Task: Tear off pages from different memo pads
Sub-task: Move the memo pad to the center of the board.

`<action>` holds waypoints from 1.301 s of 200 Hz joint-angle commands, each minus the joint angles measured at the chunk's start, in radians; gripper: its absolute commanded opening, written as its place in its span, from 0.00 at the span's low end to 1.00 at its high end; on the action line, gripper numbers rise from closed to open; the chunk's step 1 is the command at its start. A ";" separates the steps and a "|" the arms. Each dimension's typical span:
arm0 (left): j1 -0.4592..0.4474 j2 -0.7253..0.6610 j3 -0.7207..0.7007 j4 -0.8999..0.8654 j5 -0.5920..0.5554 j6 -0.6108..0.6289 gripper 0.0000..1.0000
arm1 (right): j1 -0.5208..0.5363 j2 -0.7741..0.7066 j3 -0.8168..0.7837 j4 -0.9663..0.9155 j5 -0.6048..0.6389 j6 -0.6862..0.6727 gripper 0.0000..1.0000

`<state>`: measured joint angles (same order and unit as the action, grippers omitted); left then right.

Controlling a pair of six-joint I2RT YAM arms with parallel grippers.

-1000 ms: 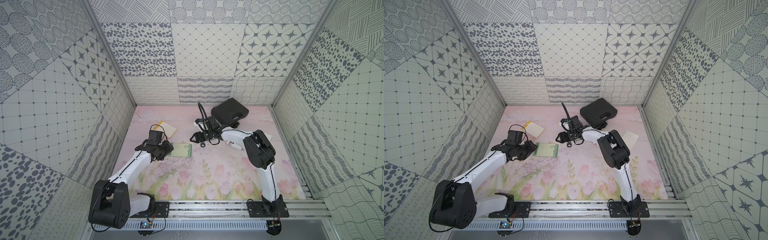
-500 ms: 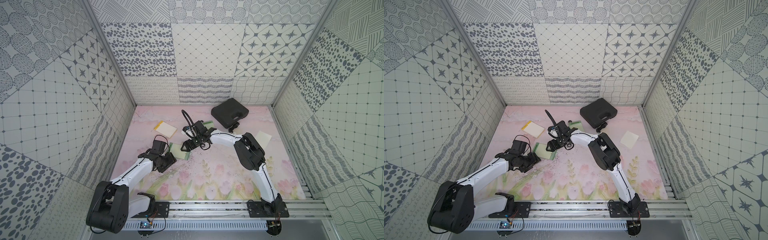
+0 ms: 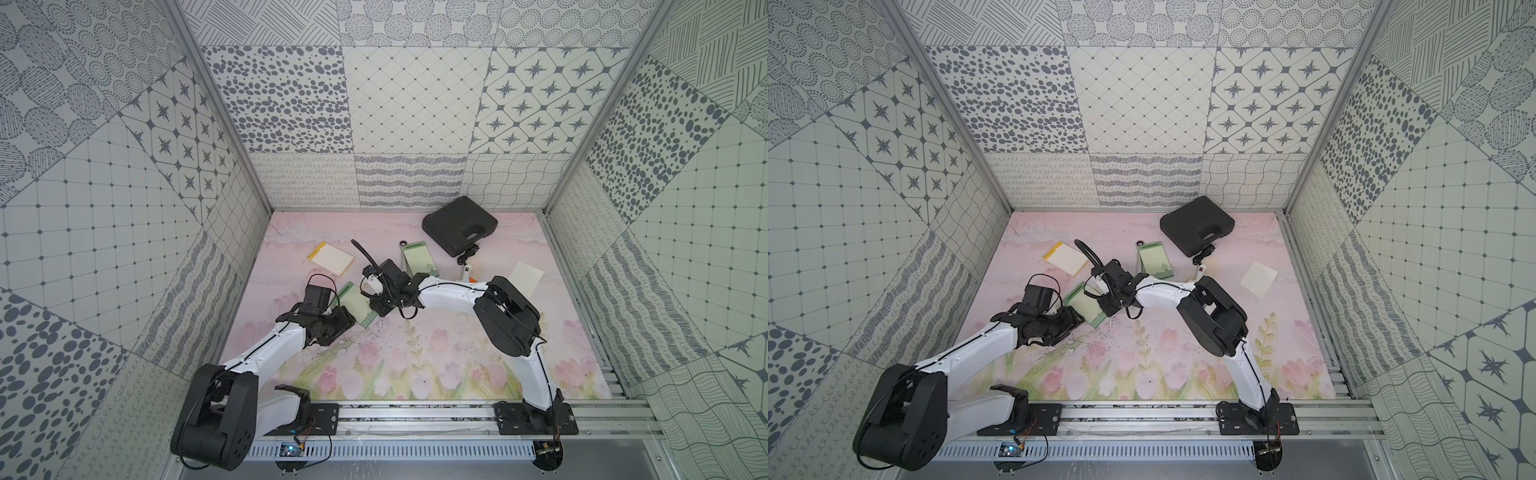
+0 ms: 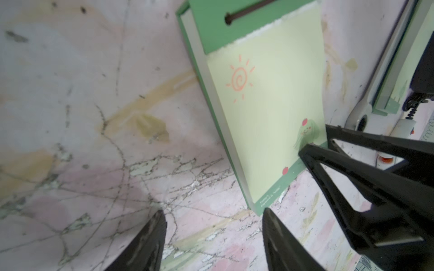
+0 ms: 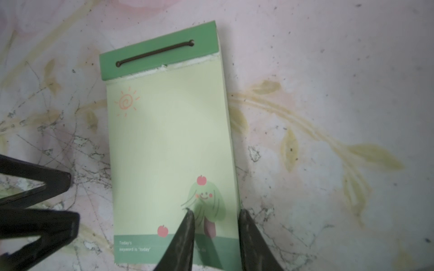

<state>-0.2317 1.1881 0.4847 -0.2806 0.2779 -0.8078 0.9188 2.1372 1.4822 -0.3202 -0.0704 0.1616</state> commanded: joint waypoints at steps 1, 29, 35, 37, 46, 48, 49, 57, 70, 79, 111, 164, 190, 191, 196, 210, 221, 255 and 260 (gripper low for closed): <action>-0.003 -0.021 -0.005 -0.009 0.025 0.010 0.66 | 0.041 0.038 -0.104 -0.135 0.163 0.019 0.31; -0.030 -0.011 -0.008 0.005 0.035 0.012 0.65 | 0.054 -0.042 -0.256 -0.116 0.178 0.077 0.31; -0.048 -0.006 -0.005 0.007 0.028 0.011 0.65 | 0.055 -0.069 -0.295 -0.105 0.175 0.090 0.31; -0.051 -0.004 -0.003 0.007 0.026 0.011 0.65 | 0.055 -0.077 -0.310 -0.102 0.173 0.097 0.31; -0.076 0.005 0.003 0.011 0.023 0.009 0.65 | 0.055 -0.120 -0.364 -0.098 0.171 0.119 0.32; -0.083 0.007 0.004 0.013 0.022 0.007 0.65 | 0.055 -0.129 -0.376 -0.098 0.171 0.123 0.32; -0.084 0.009 0.005 0.014 0.021 0.006 0.65 | 0.055 -0.134 -0.382 -0.098 0.170 0.125 0.32; -0.110 0.015 0.007 0.024 0.018 0.000 0.65 | 0.056 -0.172 -0.428 -0.101 0.168 0.140 0.32; -0.148 0.025 0.006 0.048 0.006 -0.021 0.65 | 0.054 -0.226 -0.492 -0.123 0.163 0.170 0.33; -0.171 0.038 0.005 0.070 0.004 -0.033 0.65 | 0.051 -0.261 -0.529 -0.151 0.143 0.188 0.33; -0.235 0.120 0.023 0.128 0.026 -0.047 0.64 | 0.043 -0.448 -0.657 -0.134 0.056 0.225 0.38; -0.258 0.156 0.039 0.148 0.121 -0.027 0.58 | 0.003 -0.588 -0.516 -0.290 -0.004 0.168 0.76; -0.274 0.110 0.009 0.167 0.176 -0.023 0.54 | 0.002 -0.583 -0.441 -0.376 -0.041 0.148 0.77; -0.276 0.108 0.008 0.167 0.177 -0.023 0.53 | 0.002 -0.582 -0.439 -0.379 -0.043 0.147 0.77; -0.286 0.101 0.004 0.167 0.180 -0.024 0.52 | 0.002 -0.579 -0.433 -0.386 -0.049 0.145 0.77; -0.317 0.089 -0.004 0.170 0.178 -0.031 0.50 | 0.002 -0.561 -0.410 -0.406 -0.074 0.138 0.78; -0.338 0.086 -0.016 0.187 0.177 -0.046 0.49 | 0.002 -0.534 -0.393 -0.420 -0.094 0.134 0.85; -0.381 0.113 -0.056 0.277 0.196 -0.085 0.35 | 0.003 -0.469 -0.362 -0.425 -0.144 0.144 0.90; -0.389 0.119 -0.060 0.288 0.196 -0.089 0.33 | 0.004 -0.466 -0.363 -0.419 -0.149 0.146 0.91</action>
<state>-0.5774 1.2888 0.4545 -0.0875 0.4229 -0.8597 0.9195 1.6341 1.1004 -0.7177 -0.1673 0.3103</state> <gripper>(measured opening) 0.372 0.902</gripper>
